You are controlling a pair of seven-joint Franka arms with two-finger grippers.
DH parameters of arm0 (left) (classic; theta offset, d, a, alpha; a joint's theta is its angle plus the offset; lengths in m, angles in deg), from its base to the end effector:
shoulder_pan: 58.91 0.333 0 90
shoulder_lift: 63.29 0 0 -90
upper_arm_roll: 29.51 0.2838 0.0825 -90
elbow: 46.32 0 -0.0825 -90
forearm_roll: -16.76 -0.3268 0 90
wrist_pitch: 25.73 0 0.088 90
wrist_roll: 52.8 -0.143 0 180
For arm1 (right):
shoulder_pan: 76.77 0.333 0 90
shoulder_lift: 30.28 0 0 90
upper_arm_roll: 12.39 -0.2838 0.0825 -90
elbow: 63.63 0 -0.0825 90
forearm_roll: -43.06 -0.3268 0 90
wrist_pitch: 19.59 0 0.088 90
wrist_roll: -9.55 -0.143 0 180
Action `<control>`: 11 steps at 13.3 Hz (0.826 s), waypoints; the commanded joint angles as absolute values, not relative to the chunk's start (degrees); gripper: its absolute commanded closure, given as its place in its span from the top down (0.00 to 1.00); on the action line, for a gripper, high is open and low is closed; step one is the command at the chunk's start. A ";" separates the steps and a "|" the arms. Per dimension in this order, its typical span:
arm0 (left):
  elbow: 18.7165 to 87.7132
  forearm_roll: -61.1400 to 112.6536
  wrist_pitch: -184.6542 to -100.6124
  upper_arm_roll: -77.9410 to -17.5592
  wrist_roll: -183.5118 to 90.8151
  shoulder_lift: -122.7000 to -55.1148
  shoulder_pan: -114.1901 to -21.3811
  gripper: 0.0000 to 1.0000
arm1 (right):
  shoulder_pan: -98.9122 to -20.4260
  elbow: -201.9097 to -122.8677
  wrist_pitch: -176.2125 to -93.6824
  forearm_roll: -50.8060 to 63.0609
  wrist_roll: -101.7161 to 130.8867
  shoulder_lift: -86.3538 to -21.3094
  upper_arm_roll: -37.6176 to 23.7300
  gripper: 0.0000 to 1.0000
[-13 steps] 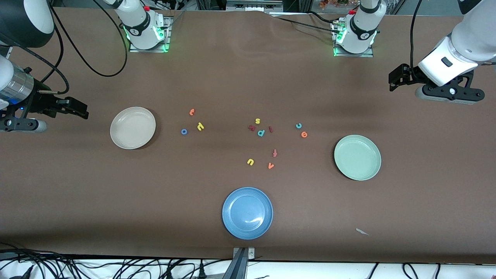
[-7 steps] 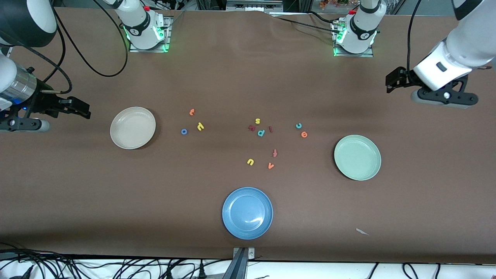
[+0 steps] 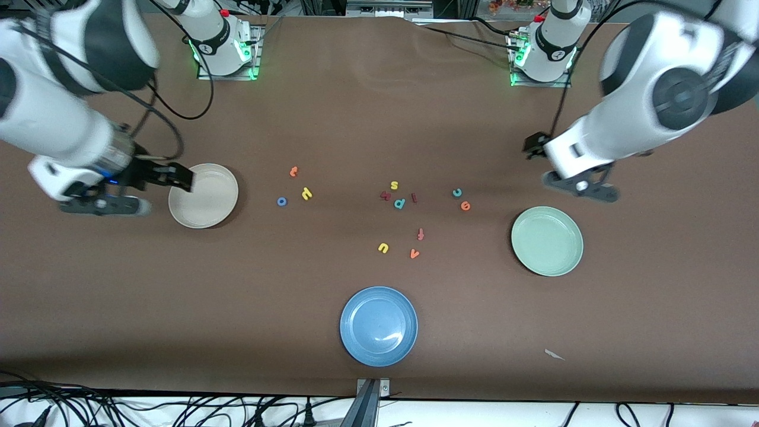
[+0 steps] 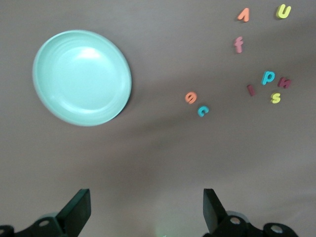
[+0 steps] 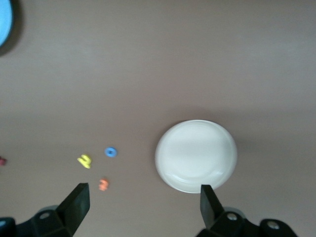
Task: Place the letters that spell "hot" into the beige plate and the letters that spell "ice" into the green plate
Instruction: 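Grasp the blue ring with the right gripper while the left gripper grasps orange e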
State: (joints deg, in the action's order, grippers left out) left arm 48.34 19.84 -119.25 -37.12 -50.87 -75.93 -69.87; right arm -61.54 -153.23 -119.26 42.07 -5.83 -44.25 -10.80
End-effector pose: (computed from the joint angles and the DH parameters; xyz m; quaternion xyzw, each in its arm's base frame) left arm 0.5018 -0.1721 0.4150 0.9823 -0.1389 -0.1244 0.0192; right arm 0.5470 0.1362 0.4434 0.9993 -0.0166 -0.0342 0.0036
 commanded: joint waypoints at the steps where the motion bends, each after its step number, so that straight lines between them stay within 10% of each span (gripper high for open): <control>1: 46.75 19.94 -125.28 -36.81 -50.94 -82.16 -71.30 1.00 | -58.58 -154.41 -123.81 39.99 -9.08 -47.84 -10.46 0.99; 11: 47.28 20.54 -142.80 -36.90 -22.50 -100.62 -75.96 1.00 | -54.09 -174.72 -153.07 39.90 -11.80 -57.60 -12.48 0.98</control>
